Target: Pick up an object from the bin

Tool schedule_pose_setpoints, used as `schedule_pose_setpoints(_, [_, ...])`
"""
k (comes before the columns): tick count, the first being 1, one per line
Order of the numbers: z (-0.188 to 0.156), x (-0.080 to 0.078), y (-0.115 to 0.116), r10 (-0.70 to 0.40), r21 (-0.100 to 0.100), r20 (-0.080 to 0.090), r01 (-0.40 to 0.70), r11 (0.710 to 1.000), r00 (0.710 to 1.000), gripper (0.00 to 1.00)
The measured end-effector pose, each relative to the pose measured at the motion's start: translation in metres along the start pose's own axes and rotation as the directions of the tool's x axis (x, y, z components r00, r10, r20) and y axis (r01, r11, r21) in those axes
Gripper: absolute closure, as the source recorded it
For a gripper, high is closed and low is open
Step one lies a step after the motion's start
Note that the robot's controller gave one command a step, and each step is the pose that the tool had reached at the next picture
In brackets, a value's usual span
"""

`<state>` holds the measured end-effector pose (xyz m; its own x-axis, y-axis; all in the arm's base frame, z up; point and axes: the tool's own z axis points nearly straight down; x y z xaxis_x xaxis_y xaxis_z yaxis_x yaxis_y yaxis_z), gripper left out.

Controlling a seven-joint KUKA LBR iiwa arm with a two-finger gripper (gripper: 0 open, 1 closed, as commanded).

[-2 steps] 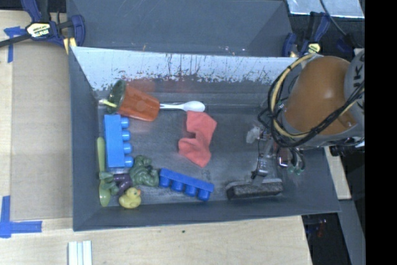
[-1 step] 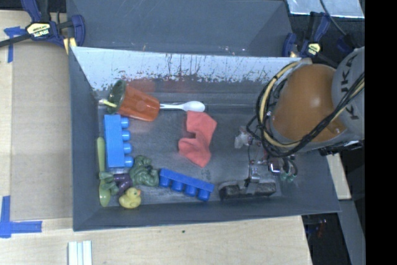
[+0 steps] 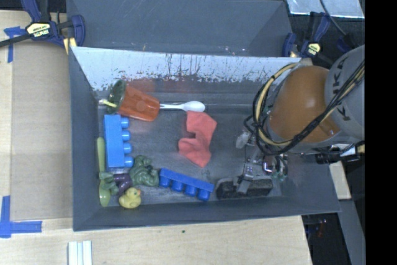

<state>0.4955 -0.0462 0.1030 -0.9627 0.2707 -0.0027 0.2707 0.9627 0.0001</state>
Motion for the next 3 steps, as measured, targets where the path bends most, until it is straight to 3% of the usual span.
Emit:
schedule_pose_setpoints(1, [0.017, 0.004, 0.056, -0.049, 0.0, 0.008, 0.049, 0.999, 0.999, 0.0])
schedule_pose_setpoints(2, [0.018, -0.012, 0.041, 0.034, -0.005, 0.013, -0.034, 0.999, 0.999, 0.0])
schedule_pose_setpoints(3, [0.015, -0.04, -0.031, 0.105, 0.004, 0.006, -0.105, 0.994, 0.994, 0.0])
